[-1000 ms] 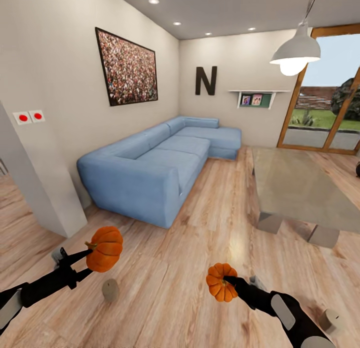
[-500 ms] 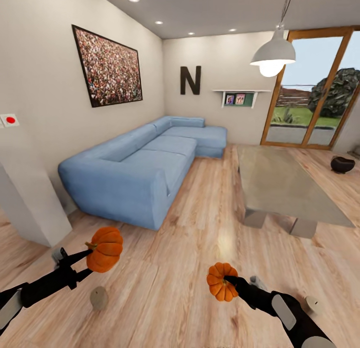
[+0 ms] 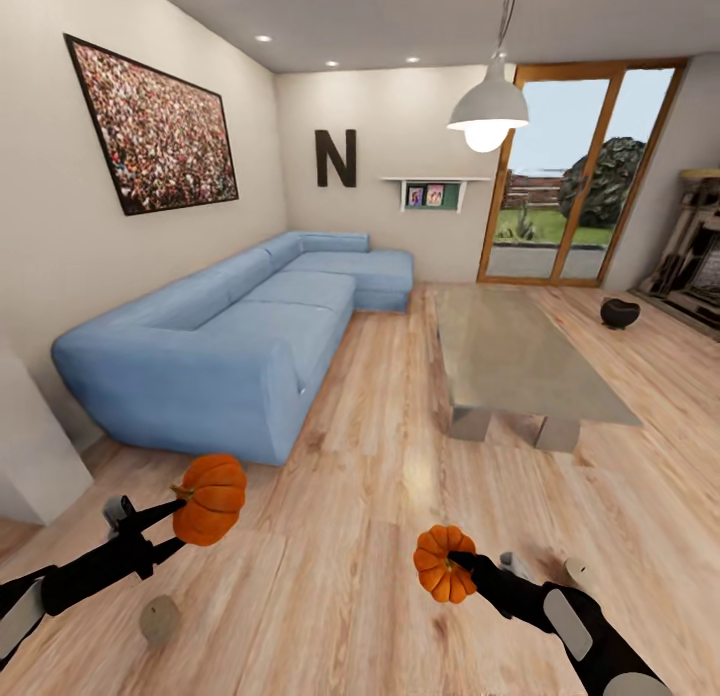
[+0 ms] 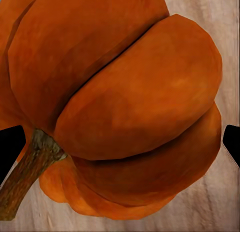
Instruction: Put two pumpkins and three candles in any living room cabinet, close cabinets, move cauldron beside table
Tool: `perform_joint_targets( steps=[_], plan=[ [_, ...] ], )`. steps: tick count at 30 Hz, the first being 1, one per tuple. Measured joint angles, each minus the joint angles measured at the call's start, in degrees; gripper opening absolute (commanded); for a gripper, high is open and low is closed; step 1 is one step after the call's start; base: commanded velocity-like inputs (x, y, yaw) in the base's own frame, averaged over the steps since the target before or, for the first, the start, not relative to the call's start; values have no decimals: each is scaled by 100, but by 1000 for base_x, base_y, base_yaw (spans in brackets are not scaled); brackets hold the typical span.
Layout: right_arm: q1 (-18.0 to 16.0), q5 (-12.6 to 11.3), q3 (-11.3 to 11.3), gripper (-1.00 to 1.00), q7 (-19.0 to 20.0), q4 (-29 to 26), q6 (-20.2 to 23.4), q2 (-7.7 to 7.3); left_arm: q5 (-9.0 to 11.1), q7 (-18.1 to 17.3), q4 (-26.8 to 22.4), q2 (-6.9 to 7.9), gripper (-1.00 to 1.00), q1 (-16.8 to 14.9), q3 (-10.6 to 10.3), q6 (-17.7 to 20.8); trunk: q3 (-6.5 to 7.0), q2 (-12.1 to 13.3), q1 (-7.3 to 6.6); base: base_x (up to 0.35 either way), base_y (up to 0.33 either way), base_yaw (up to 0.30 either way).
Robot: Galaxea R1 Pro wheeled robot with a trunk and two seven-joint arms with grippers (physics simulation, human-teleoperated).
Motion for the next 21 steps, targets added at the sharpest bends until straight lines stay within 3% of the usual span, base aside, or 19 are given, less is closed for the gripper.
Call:
perform_joint_targets(
  steps=[21],
  plan=[
    [0,-6,0,-100,1,0,1,0,0,0,0,-7,-100,0,-7,2,316,801,-439,0,0,-265]
  ],
)
